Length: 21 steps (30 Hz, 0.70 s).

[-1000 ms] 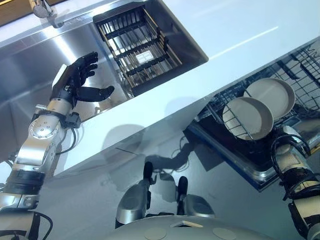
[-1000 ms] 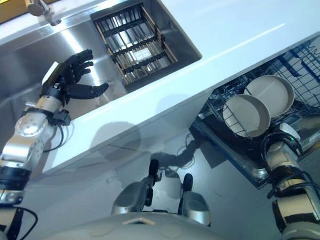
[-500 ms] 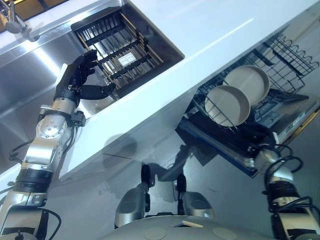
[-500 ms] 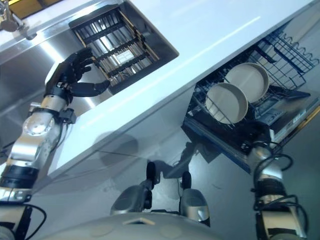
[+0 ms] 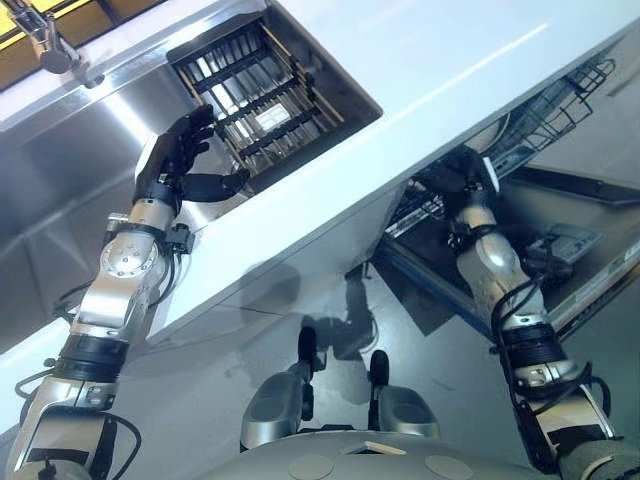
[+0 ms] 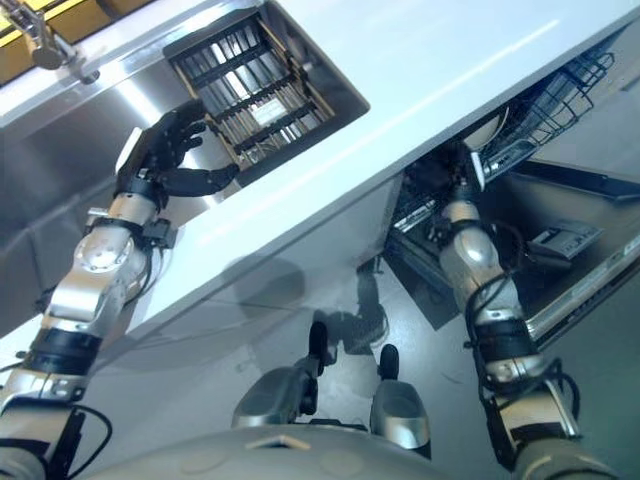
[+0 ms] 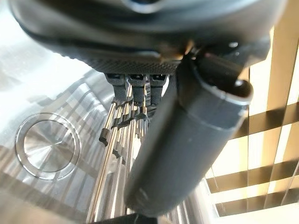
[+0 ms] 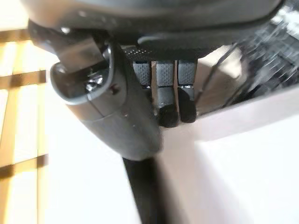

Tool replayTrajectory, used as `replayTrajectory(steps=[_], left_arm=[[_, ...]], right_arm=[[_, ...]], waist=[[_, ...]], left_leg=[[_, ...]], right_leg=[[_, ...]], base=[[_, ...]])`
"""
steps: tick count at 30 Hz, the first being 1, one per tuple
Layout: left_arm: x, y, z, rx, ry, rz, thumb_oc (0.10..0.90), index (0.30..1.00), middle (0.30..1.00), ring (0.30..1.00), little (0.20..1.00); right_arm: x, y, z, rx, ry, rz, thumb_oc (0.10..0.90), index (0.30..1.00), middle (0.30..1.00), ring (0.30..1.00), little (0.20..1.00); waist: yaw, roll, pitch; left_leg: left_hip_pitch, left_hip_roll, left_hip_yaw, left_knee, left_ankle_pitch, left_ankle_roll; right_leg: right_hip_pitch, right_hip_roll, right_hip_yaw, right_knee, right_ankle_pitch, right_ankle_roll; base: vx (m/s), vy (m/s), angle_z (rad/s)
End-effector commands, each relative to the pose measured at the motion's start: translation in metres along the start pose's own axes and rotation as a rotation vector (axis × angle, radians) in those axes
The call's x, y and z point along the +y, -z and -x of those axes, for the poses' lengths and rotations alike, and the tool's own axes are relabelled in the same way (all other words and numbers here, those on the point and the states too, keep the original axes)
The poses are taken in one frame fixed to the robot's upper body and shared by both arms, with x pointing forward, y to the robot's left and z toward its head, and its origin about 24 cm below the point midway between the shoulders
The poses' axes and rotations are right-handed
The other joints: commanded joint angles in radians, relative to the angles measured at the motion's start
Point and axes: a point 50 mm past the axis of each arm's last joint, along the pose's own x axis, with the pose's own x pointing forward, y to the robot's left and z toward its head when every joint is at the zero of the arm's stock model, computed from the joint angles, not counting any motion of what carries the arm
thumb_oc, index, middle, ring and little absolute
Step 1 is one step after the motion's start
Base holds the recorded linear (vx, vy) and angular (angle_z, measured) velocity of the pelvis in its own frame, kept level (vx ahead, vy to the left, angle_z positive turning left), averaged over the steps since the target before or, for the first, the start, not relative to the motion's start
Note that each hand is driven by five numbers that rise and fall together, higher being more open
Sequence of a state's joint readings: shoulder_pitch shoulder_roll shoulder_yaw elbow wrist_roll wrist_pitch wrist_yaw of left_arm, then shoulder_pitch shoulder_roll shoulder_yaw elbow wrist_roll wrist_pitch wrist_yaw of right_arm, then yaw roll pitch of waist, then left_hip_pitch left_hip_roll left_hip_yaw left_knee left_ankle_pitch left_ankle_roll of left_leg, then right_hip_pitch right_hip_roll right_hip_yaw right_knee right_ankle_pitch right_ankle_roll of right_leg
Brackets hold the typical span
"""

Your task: Pick up plates and place into dishwasher.

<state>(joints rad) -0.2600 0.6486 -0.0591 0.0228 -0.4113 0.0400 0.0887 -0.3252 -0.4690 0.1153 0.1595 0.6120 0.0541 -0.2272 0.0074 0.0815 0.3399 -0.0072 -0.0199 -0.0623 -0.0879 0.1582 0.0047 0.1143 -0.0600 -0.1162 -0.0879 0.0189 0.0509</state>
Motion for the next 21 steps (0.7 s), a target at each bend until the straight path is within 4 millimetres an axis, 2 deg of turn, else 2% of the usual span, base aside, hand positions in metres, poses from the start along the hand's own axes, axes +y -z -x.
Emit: replayTrajectory(steps=[1, 6, 9, 12, 15, 19, 20, 21], left_arm=[[-0.005, -0.027, -0.009, -0.153, 0.017, 0.003, 0.800, 0.900, 0.900, 0.900, 0.900], [-0.009, -0.023, -0.009, -0.133, 0.031, 0.006, 0.800, 0.900, 0.900, 0.900, 0.900], [-0.009, -0.020, -0.006, -0.125, 0.031, 0.011, 0.800, 0.900, 0.900, 0.900, 0.900], [-0.005, -0.018, 0.003, -0.120, 0.020, 0.013, 0.800, 0.900, 0.900, 0.900, 0.900], [-0.001, -0.012, 0.014, -0.113, -0.004, 0.013, 0.800, 0.900, 0.900, 0.900, 0.900], [0.004, -0.007, 0.022, -0.105, -0.037, 0.014, 0.800, 0.900, 0.900, 0.900, 0.900], [0.011, -0.005, 0.027, -0.100, -0.062, 0.008, 0.800, 0.900, 0.900, 0.900, 0.900], [0.016, -0.004, 0.029, -0.097, -0.073, 0.006, 0.800, 0.900, 0.900, 0.900, 0.900]], right_arm=[[0.061, -0.093, -0.007, -0.434, -0.254, -0.096, 0.100, 0.300, 0.300, 0.300, 0.200], [0.059, -0.094, -0.012, -0.413, -0.181, -0.090, 0.100, 0.300, 0.300, 0.300, 0.200], [0.048, -0.083, -0.015, -0.368, -0.048, 0.017, 0.100, 0.300, 0.300, 0.300, 0.200], [0.024, -0.072, -0.007, -0.357, 0.046, 0.144, 0.100, 0.300, 0.300, 0.300, 0.200], [-0.001, -0.065, 0.010, -0.393, 0.133, 0.297, 0.100, 0.300, 0.300, 0.300, 0.200], [-0.029, -0.068, 0.028, -0.445, 0.249, 0.415, 0.100, 0.300, 0.300, 0.300, 0.200], [-0.049, -0.070, 0.040, -0.466, 0.342, 0.437, 0.100, 0.300, 0.300, 0.300, 0.200], [-0.058, -0.070, 0.046, -0.474, 0.388, 0.456, 0.100, 0.300, 0.300, 0.300, 0.200]], waist=[[0.043, -0.047, -0.137], [0.057, -0.055, -0.161], [0.058, -0.056, -0.170], [0.050, -0.057, -0.172], [0.033, -0.059, -0.171], [0.009, -0.059, -0.168], [-0.009, -0.061, -0.164], [-0.016, -0.061, -0.163]], left_leg=[[0.041, -0.071, 0.011, 0.074, -0.143, 0.036], [0.055, -0.074, -0.001, 0.069, -0.145, 0.038], [0.067, -0.073, -0.002, 0.058, -0.144, 0.038], [0.074, -0.070, 0.004, 0.049, -0.144, 0.040], [0.085, -0.068, 0.014, 0.041, -0.144, 0.043], [0.099, -0.065, 0.031, 0.029, -0.146, 0.044], [0.105, -0.062, 0.044, 0.025, -0.148, 0.043], [0.107, -0.060, 0.052, 0.023, -0.149, 0.042]], right_leg=[[-0.076, -0.006, -0.010, 0.137, -0.022, -0.003], [-0.059, -0.004, -0.016, 0.134, -0.027, -0.007], [-0.052, -0.004, -0.019, 0.130, -0.028, -0.005], [-0.049, -0.003, -0.016, 0.127, -0.028, -0.002], [-0.050, 0.000, -0.004, 0.124, -0.024, 0.004], [-0.048, 0.005, 0.017, 0.113, -0.013, 0.012], [-0.049, 0.007, 0.030, 0.108, -0.009, 0.018], [-0.051, 0.008, 0.037, 0.107, -0.007, 0.021]], base=[[0.03, 0.017, 0.07], [0.06, 0.012, 0.05], [0.04, 0.025, 0.04], [0.01, 0.024, 0.05], [0.00, 0.026, 0.05], [0.00, 0.012, -0.01], [-0.02, 0.014, -0.10], [-0.04, 0.007, -0.15]])
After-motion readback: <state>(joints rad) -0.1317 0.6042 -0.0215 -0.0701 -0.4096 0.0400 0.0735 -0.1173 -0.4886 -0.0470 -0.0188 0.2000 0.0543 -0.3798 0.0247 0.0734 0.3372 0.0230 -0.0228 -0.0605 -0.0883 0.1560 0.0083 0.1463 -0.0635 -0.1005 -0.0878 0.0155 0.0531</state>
